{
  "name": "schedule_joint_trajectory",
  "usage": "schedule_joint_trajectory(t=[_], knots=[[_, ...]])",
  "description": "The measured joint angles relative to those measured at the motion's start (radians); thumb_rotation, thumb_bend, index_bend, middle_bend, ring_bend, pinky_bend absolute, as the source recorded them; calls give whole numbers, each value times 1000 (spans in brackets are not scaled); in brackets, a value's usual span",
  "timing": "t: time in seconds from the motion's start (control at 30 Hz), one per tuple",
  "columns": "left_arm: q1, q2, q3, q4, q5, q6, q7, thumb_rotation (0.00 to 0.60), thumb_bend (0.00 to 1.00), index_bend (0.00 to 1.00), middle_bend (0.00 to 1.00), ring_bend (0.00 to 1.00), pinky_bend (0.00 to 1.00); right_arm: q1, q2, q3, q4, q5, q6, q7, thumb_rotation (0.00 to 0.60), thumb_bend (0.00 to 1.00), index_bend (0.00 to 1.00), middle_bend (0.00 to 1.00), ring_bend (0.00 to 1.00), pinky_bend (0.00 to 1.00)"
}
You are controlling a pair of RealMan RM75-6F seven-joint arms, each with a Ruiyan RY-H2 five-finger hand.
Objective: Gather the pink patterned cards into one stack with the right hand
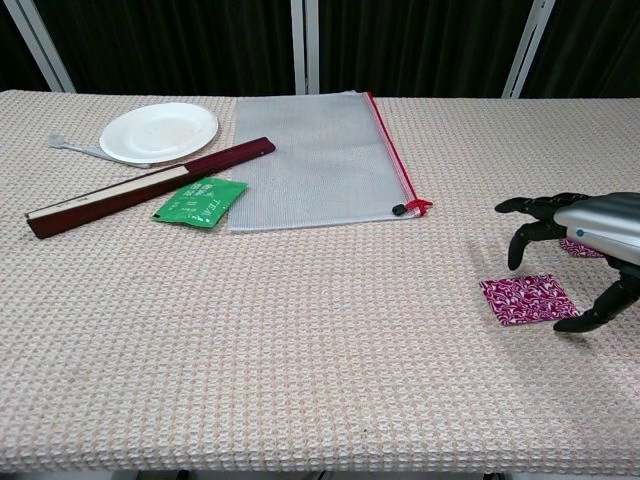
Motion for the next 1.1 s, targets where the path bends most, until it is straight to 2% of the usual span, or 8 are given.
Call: schedule_joint_trajectory(t=[0.43,0.6,0.73,0.83,1.1], knots=[[4,-6,0,23,-5,1,-22,288,94,66,37,0,115,11,-49,18,23,74,-13,-55,600,313,372,0,0,0],[5,-7,0,26,-4,4,-26,286,94,65,37,0,115,18,-52,19,20,84,-21,-61,600,349,441,0,0,0],[6,-8,1,30,-5,3,-28,286,94,66,37,0,115,18,-50,16,19,87,-21,-59,600,414,493,0,0,0],[7,-8,1,31,-4,3,-29,286,94,65,37,0,115,17,-45,14,19,87,-20,-53,600,448,498,0,0,0],[6,-7,1,29,-2,3,-27,287,94,65,37,0,115,7,-15,21,-4,68,7,-2,600,451,504,0,0,0]])
